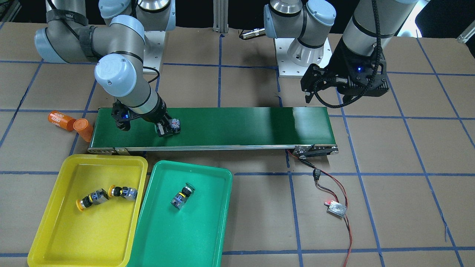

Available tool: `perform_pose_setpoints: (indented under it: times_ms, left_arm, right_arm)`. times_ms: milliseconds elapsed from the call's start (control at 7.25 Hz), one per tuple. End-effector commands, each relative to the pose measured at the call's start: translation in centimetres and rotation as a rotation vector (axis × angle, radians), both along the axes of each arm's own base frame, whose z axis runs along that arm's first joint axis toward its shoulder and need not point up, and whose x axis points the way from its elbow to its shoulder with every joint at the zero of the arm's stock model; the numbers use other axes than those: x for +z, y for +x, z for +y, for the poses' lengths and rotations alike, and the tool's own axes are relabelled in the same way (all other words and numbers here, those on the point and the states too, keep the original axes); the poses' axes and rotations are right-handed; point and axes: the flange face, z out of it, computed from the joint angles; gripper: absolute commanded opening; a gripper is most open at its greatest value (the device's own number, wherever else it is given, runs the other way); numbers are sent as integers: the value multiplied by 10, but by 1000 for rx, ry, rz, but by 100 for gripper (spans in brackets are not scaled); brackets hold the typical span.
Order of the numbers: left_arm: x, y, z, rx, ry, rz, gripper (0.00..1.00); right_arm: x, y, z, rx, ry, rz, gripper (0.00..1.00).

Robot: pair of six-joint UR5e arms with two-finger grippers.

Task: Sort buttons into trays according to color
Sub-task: 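Lower the right gripper to the belt end and grasp the last green-capped button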

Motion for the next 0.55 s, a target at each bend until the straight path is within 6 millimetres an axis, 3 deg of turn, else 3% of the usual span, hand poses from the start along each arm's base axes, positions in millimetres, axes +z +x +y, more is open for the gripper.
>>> perform_pose_setpoints:
  times_ms: [0, 276, 414]
  left_arm:
    - [0, 0, 0, -2, -1, 0, 100]
    - [1, 1, 0, 0, -3, 0, 100]
    - [1, 1, 0, 0, -3, 0, 100]
  right_arm:
    - [32, -1, -25, -1, -76, -3, 0]
    - [52, 1, -46, 27, -162, -24, 0]
    - [38, 2, -68, 58, -187, -25, 0]
